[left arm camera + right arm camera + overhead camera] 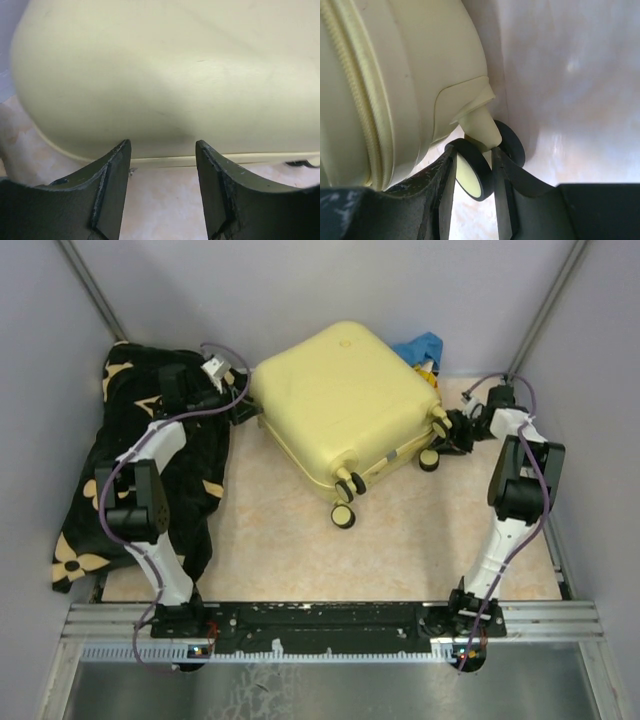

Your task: Pack the luggage

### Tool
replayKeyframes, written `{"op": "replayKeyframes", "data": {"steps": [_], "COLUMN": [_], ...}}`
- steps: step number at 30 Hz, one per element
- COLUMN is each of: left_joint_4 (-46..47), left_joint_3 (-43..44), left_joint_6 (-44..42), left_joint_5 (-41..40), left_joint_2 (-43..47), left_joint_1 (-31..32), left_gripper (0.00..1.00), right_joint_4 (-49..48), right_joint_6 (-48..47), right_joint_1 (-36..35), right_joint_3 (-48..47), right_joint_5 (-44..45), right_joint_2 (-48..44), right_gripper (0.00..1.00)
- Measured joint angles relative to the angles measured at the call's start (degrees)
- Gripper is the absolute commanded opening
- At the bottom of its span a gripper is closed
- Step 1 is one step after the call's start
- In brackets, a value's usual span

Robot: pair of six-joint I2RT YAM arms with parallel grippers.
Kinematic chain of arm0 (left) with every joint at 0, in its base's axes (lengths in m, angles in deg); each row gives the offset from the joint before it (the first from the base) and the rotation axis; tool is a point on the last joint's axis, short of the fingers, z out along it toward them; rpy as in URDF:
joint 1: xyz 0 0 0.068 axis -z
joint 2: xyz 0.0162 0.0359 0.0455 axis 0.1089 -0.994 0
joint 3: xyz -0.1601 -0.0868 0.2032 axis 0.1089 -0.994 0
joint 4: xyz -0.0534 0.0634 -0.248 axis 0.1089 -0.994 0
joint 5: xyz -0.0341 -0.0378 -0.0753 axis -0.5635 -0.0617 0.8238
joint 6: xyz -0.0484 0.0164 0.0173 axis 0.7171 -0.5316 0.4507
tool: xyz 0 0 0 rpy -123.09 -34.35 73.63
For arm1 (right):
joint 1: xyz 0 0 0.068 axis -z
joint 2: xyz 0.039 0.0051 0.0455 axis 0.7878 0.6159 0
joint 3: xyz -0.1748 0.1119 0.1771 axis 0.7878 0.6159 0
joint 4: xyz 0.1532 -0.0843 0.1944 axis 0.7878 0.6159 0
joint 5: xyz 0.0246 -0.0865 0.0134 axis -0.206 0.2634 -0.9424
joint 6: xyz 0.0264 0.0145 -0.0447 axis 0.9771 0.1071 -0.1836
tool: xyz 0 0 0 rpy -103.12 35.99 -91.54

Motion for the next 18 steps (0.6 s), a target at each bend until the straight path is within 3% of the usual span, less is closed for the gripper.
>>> {"op": "replayKeyframes", "data": {"steps": [5, 8, 11, 14, 18], "left_joint_4": [-6.03, -10.19, -12.66, -14.4, -16.35], "left_joint_3": [-4.76, -5.07, -5.07, -5.07, -5.09], "left_joint_6": [-6.19, -10.84, -15.45, -18.71, -21.33], "left_joint_5": [2.08, 1.44, 0.24, -0.04, -0.74], "left_joint_2": [8.37, 12.96, 16.48, 18.21, 18.1], "left_joint_1": [-0.17, -0.17, 0.07, 1.05, 3.56], "left_gripper": [0.7, 0.73, 0.74, 0.74, 0.74], "right_joint_4": [-4.17, -7.91, -11.56, -13.84, -15.3], "right_joint_6": [-3.13, -5.25, -6.27, -8.04, -10.97], "right_joint_1": [-1.42, -0.04, 4.57, 9.38, 9.4], "right_joint_3": [-4.57, 0.22, 11.32, 20.7, 24.15], "right_joint_5": [1.44, 1.7, 0.74, -0.31, -2.84], "right_joint_2": [2.97, 0.02, -8.98, -20.02, -30.18], "right_gripper": [0.47, 0.56, 0.62, 0.76, 0.88]}}
